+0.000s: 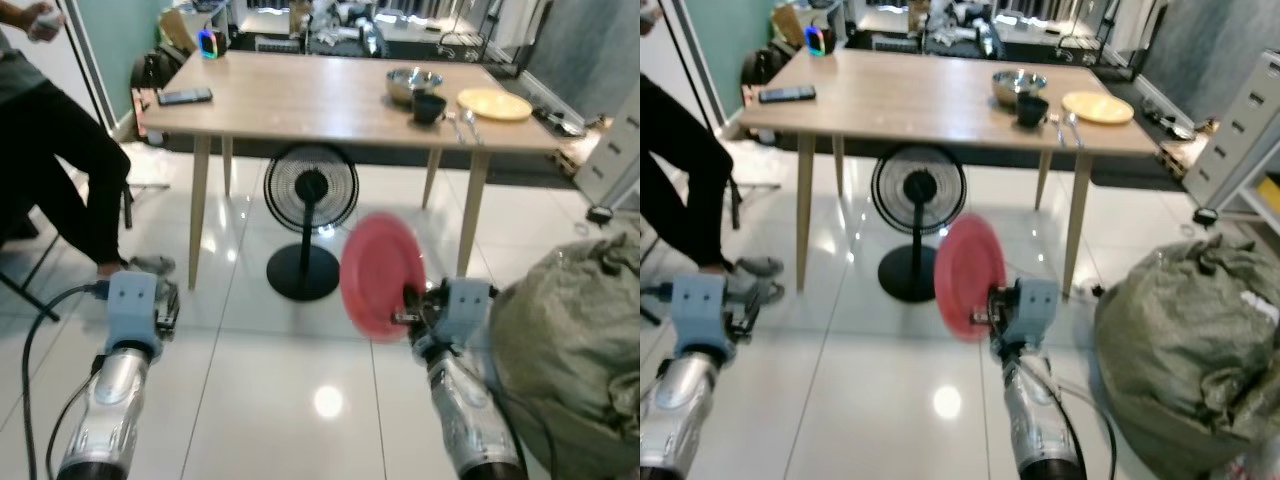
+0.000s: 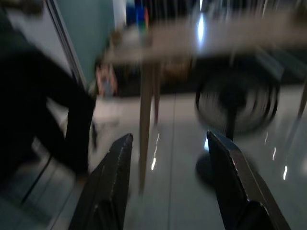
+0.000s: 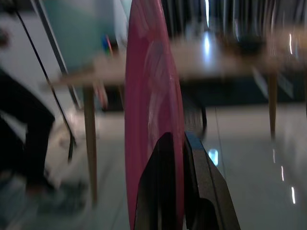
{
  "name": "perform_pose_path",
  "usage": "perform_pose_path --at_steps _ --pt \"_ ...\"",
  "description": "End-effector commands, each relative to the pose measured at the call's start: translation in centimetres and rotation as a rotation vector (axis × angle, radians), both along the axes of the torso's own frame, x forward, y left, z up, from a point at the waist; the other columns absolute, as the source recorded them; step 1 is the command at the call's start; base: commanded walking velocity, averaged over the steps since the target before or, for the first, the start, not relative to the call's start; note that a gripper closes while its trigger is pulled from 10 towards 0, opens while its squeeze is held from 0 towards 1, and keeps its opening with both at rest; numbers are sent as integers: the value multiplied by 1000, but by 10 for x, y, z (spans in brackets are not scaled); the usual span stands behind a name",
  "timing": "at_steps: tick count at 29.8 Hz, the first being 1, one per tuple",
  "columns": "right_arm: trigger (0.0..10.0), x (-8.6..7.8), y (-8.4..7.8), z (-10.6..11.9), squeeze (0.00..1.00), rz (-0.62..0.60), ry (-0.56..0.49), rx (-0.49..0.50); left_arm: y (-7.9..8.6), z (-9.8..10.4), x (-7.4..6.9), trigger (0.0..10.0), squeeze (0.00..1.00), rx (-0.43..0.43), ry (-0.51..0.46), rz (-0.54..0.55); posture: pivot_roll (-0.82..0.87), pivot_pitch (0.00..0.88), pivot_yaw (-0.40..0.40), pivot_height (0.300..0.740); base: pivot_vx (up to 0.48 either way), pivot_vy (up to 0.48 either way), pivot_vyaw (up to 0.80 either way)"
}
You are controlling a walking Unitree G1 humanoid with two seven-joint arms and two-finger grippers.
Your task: Setting the table
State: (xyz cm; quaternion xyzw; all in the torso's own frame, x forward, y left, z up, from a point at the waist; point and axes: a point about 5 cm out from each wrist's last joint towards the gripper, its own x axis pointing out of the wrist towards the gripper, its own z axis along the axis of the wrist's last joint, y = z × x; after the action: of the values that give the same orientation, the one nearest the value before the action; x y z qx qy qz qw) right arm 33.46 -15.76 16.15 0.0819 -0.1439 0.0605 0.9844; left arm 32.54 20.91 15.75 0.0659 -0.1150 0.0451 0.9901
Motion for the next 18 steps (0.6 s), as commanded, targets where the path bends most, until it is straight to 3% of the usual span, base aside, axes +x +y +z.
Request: perform_pose_path --at_steps 1,6,14,18 --pt "10000 1 13 15 0 53 -43 26 4 2 -3 10000 0 -2 6 29 12 0 50 740 480 0 0" --pt "10000 -4 25 26 0 97 -77 35 -6 16 -4 10000 0 -20 -34 10 14 0 47 740 480 0 0" --pt "10000 -12 29 25 0 116 -36 44 -13 18 -9 10000 0 -56 -1 3 12 0 50 740 480 0 0" --pt "10000 -13 25 23 0 103 -14 57 -14 18 -10 10000 0 -54 6 -1 11 0 51 740 480 0 -800"
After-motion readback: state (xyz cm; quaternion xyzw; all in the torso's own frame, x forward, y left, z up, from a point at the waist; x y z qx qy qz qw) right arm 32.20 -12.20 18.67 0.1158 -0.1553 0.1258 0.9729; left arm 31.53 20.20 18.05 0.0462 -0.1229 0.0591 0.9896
